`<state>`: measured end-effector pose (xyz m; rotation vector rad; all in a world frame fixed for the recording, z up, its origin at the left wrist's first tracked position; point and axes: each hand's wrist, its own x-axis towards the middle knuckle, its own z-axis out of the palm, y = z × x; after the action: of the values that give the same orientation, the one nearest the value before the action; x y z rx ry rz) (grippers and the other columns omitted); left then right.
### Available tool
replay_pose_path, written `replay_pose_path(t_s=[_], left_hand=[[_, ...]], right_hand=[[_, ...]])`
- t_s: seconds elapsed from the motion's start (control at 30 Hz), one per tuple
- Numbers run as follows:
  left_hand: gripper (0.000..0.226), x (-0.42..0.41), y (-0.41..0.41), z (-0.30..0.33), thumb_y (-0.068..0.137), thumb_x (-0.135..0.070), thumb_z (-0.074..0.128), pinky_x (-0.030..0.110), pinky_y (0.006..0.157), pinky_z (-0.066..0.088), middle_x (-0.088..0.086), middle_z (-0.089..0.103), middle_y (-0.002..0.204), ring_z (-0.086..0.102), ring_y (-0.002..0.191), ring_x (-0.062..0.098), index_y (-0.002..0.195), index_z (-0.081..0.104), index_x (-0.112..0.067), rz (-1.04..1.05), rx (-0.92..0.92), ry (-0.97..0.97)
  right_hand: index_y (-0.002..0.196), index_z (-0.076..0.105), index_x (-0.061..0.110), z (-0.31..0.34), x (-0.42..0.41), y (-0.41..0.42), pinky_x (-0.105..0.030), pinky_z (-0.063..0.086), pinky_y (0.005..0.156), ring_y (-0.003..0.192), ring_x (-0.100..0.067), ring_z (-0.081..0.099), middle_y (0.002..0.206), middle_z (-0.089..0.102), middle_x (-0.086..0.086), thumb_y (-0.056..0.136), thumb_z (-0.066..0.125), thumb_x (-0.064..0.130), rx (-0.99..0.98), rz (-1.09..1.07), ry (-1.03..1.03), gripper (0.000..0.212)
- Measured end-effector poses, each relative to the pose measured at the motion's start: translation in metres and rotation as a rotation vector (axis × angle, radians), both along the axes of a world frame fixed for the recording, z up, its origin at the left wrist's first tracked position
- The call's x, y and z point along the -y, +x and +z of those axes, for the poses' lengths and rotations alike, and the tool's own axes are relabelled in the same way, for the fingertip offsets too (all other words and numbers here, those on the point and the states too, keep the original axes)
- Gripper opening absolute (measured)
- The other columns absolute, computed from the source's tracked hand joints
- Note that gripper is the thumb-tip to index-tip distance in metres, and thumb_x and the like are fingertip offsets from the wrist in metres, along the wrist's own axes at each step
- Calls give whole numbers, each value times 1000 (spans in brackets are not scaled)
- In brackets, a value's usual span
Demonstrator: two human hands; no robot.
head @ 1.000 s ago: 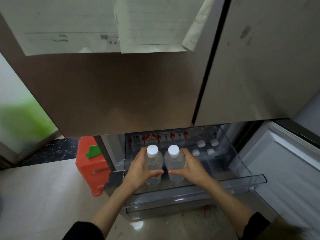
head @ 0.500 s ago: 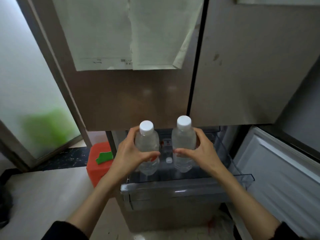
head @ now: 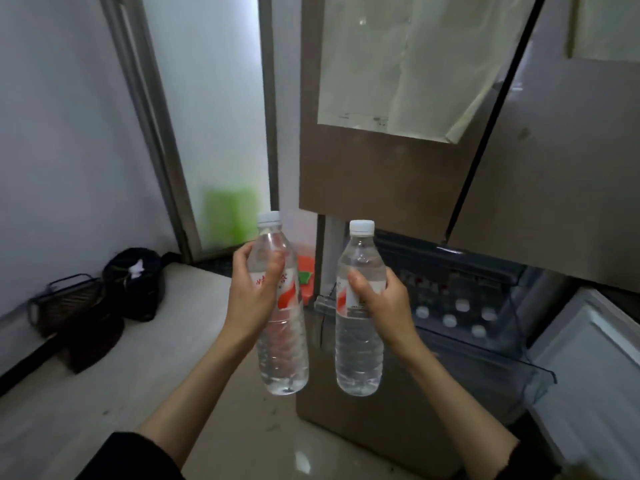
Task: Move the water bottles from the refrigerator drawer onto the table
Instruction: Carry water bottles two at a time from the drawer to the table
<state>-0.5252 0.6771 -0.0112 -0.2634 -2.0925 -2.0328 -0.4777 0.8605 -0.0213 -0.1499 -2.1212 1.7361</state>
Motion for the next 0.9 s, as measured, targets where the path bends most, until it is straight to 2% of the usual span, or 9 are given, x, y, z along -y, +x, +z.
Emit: replay_pose_path(t_s=[0.1,0.17,0.2,0.3,0.37,0.47,0.57,0.73,0.9], left_hand=[[43,50,20,-14,81,-49,57,33,81,51,-2,60,108,64,92,10,115,44,-27,137,55,-30],[35,86,31,-21,85,-41,58,26,75,49,-8,59,100,62,82,-4,114,45,-26,227,83,-38],[34,104,37,-23,86,-41,57,25,73,48,-12,58,98,62,79,-6,114,44,-27,265,98,-43],[34,163,57,-28,84,-47,55,32,77,50,-18,54,96,61,88,7,111,40,-35,367,135,-44],[38,206,73,-28,77,-56,53,29,72,50,-22,52,94,61,86,5,108,36,-42,437,144,-29],[49,276,97,-30,72,-63,49,21,62,46,-24,50,92,60,80,0,113,34,-40,573,162,-27],[42,355,119,-37,83,-51,54,23,66,46,-22,51,95,58,85,1,117,37,-34,695,177,-17],[39,480,155,-37,84,-44,56,19,62,45,-17,54,99,59,87,5,116,38,-32,834,166,-25],[46,575,176,-40,85,-42,55,22,66,47,-6,52,110,59,91,10,125,35,-29,932,212,-13]], right_hand=[[94,56,28,-10,45,-4,-16,47,62,79,-5,65,91,67,5,80,66,40,44,101,9,21],[95,57,25,-14,78,-7,-20,51,66,79,-9,66,91,68,1,81,65,39,67,174,16,21],[94,58,24,-15,97,-9,-24,52,69,80,-11,66,90,68,1,81,65,40,74,212,17,22],[95,59,24,-17,156,-14,-30,52,74,82,-13,66,91,68,3,75,64,50,88,345,43,33],[102,60,19,-19,201,-19,-34,52,79,88,-16,66,97,68,0,75,65,51,101,432,69,42],[103,62,18,-21,278,-23,-27,49,74,86,-12,64,96,68,1,78,65,49,99,525,89,39],[97,62,26,-26,361,-20,-15,43,64,81,-2,63,92,67,8,79,66,48,109,613,47,29],[105,60,22,-31,499,-11,-23,48,66,82,-11,66,94,68,2,73,66,54,148,774,2,46],[94,59,32,-34,608,-8,-15,48,62,78,-2,66,89,68,7,72,69,50,145,915,20,29]])
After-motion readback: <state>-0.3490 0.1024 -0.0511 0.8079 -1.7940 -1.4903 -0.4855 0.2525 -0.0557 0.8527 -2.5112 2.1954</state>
